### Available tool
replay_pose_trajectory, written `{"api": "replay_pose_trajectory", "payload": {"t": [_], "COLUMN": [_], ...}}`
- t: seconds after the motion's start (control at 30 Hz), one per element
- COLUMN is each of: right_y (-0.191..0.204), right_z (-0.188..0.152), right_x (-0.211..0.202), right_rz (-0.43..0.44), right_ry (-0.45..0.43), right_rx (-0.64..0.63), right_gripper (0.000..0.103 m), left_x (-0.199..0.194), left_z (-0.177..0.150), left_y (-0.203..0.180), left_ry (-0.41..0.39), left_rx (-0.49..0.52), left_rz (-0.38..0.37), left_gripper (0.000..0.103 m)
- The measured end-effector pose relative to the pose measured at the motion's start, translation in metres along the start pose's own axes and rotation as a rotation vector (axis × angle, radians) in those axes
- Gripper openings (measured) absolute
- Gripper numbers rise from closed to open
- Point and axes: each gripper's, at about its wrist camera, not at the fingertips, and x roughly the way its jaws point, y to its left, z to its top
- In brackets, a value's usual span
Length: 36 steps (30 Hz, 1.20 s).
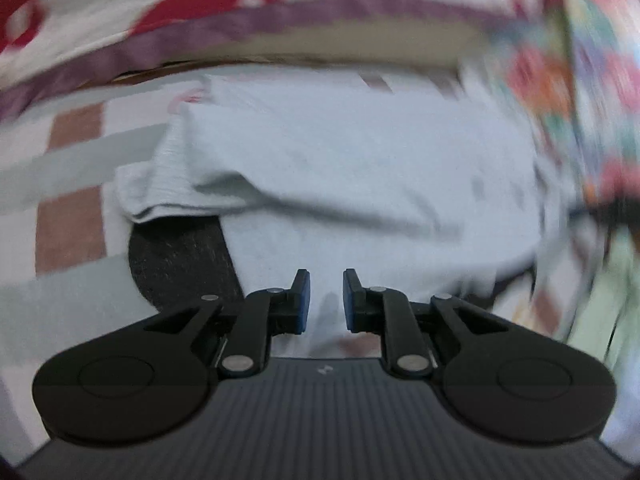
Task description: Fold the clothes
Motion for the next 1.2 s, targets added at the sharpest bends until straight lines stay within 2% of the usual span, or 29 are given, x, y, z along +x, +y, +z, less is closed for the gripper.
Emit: {"api": "replay_pose_trajectory", "payload": {"t": [0.03, 0.1, 0.2, 0.3, 0.43, 0.5, 0.63, 0.67, 0.7, 0.73, 0.8, 0.87, 1.0, 1.1, 1.17, 1.2], "right_y": [0.0, -0.003, -0.017, -0.027, -0.025, -0.027, -0.018, -0.015, -0.012, -0.009, -0.003, 0.007, 0.03, 0.033, 0.032, 0.029], "right_z": [-0.001, -0.003, -0.003, -0.002, 0.0, -0.001, -0.003, -0.002, -0.002, -0.001, -0.004, -0.013, -0.034, -0.043, -0.04, -0.037], "right_x": [0.003, 0.007, 0.01, 0.014, 0.033, 0.038, 0.041, 0.04, 0.037, 0.035, 0.024, 0.01, 0.001, -0.001, -0.005, -0.009], "right_rz": [0.003, 0.015, 0.052, 0.093, 0.096, 0.104, 0.069, 0.076, 0.088, 0.099, 0.053, -0.034, -0.167, -0.134, -0.112, -0.107], "right_ry": [0.006, -0.007, -0.062, -0.094, -0.054, -0.095, -0.151, -0.159, -0.166, -0.173, -0.216, -0.234, -0.195, -0.168, -0.175, -0.189], "right_rx": [-0.023, -0.017, 0.08, 0.139, 0.082, 0.123, 0.135, 0.125, 0.111, 0.097, 0.097, 0.07, -0.092, -0.094, -0.081, -0.065], "right_gripper": [0.029, 0.042, 0.042, 0.045, 0.047, 0.063, 0.066, 0.056, 0.018, 0.007, 0.008, 0.008, 0.002, 0.0, 0.0, 0.001], "left_x": [0.002, 0.005, 0.009, 0.007, 0.005, 0.008, 0.008, 0.008, 0.008, 0.008, 0.004, 0.001, 0.017, 0.034, 0.043, 0.045], "left_z": [-0.004, -0.013, -0.024, -0.026, -0.022, -0.018, -0.012, -0.011, -0.01, -0.008, -0.006, -0.004, 0.0, -0.002, -0.002, -0.002], "left_y": [-0.004, -0.012, -0.019, -0.019, -0.021, -0.023, -0.014, -0.011, -0.009, -0.009, -0.019, -0.03, -0.042, -0.038, -0.03, -0.026], "left_ry": [0.021, 0.056, 0.075, 0.036, -0.015, -0.021, -0.063, -0.073, -0.081, -0.094, -0.125, -0.155, -0.111, -0.059, -0.022, -0.014], "left_rx": [0.059, 0.151, 0.212, 0.186, 0.214, 0.229, 0.165, 0.152, 0.145, 0.146, 0.189, 0.239, 0.303, 0.307, 0.269, 0.252], "left_rz": [-0.005, -0.01, 0.01, 0.021, 0.042, 0.074, 0.096, 0.1, 0.108, 0.121, 0.116, 0.098, 0.106, 0.093, 0.041, 0.014], "left_gripper": [0.017, 0.022, 0.023, 0.023, 0.029, 0.031, 0.035, 0.039, 0.04, 0.039, 0.04, 0.041, 0.041, 0.041, 0.042, 0.047]}}
